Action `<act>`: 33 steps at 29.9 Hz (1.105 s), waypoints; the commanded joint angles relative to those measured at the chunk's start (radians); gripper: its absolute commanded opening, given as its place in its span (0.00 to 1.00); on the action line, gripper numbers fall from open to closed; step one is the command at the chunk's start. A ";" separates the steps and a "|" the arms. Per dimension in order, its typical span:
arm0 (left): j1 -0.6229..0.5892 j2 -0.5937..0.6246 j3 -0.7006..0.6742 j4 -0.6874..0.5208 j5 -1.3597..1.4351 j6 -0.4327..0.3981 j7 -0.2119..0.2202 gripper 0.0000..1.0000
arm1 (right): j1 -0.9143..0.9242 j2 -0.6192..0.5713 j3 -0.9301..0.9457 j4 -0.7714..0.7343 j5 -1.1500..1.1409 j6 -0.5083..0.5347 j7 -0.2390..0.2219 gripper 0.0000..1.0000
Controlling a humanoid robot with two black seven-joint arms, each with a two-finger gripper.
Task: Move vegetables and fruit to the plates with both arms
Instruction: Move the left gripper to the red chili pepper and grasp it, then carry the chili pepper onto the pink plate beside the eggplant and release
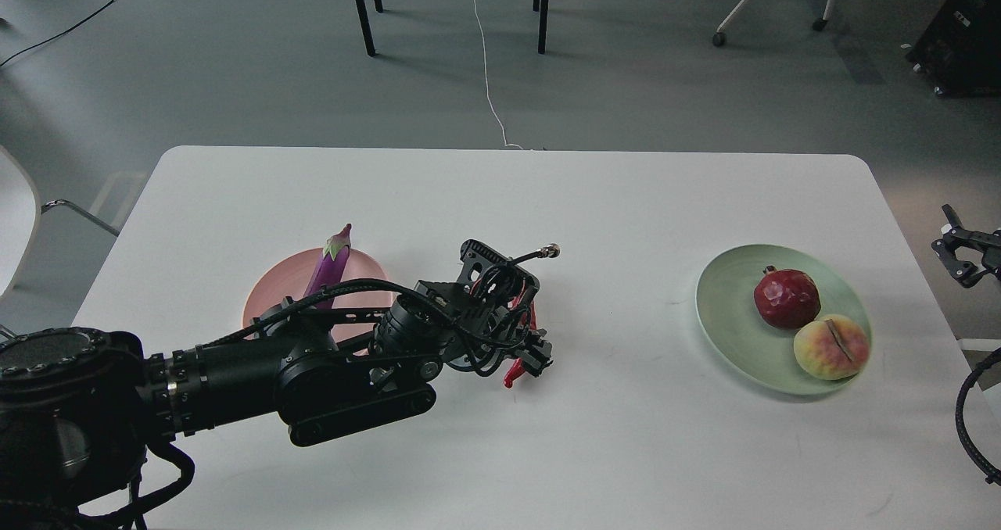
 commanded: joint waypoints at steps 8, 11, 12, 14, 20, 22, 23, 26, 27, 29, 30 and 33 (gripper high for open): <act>-0.003 0.012 -0.019 -0.012 -0.028 0.002 0.035 0.11 | 0.000 0.000 0.000 0.000 0.000 0.000 0.000 0.99; -0.012 0.017 -0.022 -0.023 -0.067 0.002 0.035 0.11 | 0.000 0.000 0.000 0.000 0.000 0.000 0.000 0.99; -0.015 0.032 -0.031 -0.043 -0.077 0.002 0.035 0.11 | 0.000 -0.002 0.000 0.000 0.000 0.000 0.000 0.99; -0.021 0.087 -0.059 -0.092 -0.095 0.002 0.035 0.12 | -0.001 -0.003 0.000 0.000 0.000 0.000 0.000 0.99; -0.046 0.338 -0.082 -0.320 -0.112 0.002 0.035 0.13 | -0.001 -0.013 0.000 0.000 0.000 0.000 0.000 0.99; -0.038 0.449 -0.085 -0.394 -0.114 0.002 0.035 0.13 | -0.001 -0.017 0.000 0.000 0.000 0.000 0.000 0.99; -0.034 0.495 -0.085 -0.418 -0.114 0.002 0.035 0.14 | -0.001 -0.020 0.000 0.000 0.000 0.000 0.000 0.99; -0.005 0.615 -0.085 -0.455 -0.114 0.002 0.035 0.14 | -0.001 -0.019 0.000 0.000 0.000 0.000 0.000 0.99; 0.003 0.642 -0.085 -0.457 -0.115 0.002 0.035 0.15 | -0.001 -0.019 0.000 0.001 0.000 0.000 0.000 0.99; 0.015 0.681 -0.084 -0.457 -0.114 0.002 0.035 0.15 | -0.001 -0.019 -0.002 0.003 0.000 0.000 0.000 0.99; 0.022 0.690 -0.084 -0.457 -0.114 0.002 0.035 0.15 | -0.001 -0.019 -0.002 0.003 0.000 0.000 0.000 0.99; 0.039 0.696 -0.082 -0.457 -0.114 0.002 0.035 0.17 | -0.001 -0.020 -0.002 0.003 -0.002 0.000 -0.002 0.99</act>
